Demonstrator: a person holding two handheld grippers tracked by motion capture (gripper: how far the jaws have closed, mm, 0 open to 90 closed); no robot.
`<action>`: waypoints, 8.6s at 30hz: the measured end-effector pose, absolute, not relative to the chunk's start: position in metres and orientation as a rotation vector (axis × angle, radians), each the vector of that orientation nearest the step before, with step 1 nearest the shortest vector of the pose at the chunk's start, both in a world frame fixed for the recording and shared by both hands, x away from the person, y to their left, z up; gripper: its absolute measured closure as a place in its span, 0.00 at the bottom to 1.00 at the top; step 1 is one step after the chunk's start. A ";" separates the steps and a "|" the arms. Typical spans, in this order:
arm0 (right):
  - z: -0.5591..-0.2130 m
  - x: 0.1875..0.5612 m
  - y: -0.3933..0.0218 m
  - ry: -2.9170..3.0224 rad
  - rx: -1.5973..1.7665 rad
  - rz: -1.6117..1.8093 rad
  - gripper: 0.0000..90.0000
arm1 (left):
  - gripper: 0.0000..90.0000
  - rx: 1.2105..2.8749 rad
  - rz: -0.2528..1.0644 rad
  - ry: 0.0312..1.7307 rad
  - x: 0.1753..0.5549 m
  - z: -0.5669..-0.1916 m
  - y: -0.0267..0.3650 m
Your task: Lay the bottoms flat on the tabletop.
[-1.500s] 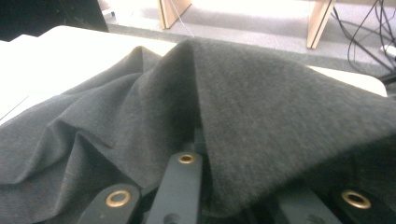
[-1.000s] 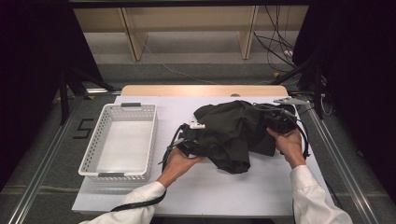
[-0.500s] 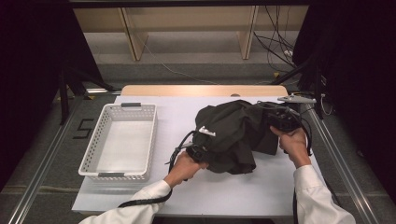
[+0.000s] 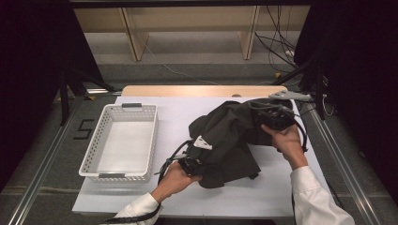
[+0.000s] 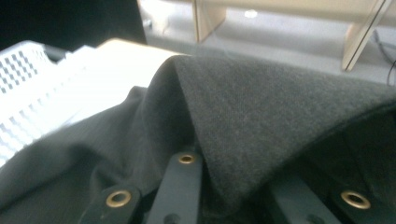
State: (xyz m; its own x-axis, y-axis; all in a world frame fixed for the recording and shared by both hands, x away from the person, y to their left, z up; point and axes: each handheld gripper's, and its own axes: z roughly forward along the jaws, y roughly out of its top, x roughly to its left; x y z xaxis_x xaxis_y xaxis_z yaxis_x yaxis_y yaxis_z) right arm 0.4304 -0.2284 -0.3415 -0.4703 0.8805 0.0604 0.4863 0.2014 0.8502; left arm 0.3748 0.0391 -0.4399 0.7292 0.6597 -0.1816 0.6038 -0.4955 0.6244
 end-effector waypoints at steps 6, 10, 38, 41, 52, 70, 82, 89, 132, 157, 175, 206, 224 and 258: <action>-0.364 0.437 -0.207 2.121 1.252 1.149 0.96 | 0.59 2.244 0.182 1.033 0.380 -0.436 0.055; -0.363 0.436 -0.206 2.120 1.250 1.149 0.96 | 0.37 2.196 0.307 1.013 0.376 -0.404 0.064; -0.368 0.434 -0.200 2.234 1.218 1.142 0.64 | 0.98 2.000 0.401 1.142 0.476 -0.406 0.031; -0.367 0.429 -0.205 2.276 1.209 1.123 0.55 | 0.98 1.954 0.330 1.192 0.480 -0.406 0.046; -0.392 0.392 -0.229 2.378 1.186 1.101 0.41 | 0.98 1.957 0.334 1.250 0.486 -0.417 0.056; -0.446 0.376 -0.241 2.478 1.201 0.907 0.23 | 0.98 1.947 0.308 1.268 0.485 -0.421 0.063; -0.414 0.397 -0.247 2.180 1.250 0.998 0.94 | 0.76 1.992 0.334 1.237 0.482 -0.415 0.063; -0.399 0.421 -0.254 2.099 1.316 1.067 0.94 | 0.42 2.038 0.413 1.091 0.461 -0.375 0.053; -0.406 0.396 -0.227 2.298 1.214 1.081 0.36 | 0.94 1.771 0.369 1.357 0.543 -0.389 0.069; -0.476 0.416 -0.179 2.571 1.275 0.879 0.46 | 0.91 1.769 0.351 1.420 0.555 -0.399 0.077; -0.411 0.338 -0.252 2.436 1.248 1.106 0.92 | 0.87 1.770 0.296 1.397 0.551 -0.395 0.073; -0.442 0.367 -0.249 2.436 1.378 1.026 0.43 | 0.22 2.070 0.202 1.201 0.435 -0.418 0.050; -0.416 0.351 -0.242 2.325 1.310 1.114 0.92 | 0.94 2.047 0.261 0.971 0.407 -0.395 0.025; -0.420 0.355 -0.283 2.194 1.503 1.112 0.34 | 0.29 2.159 0.214 0.934 0.400 -0.383 -0.044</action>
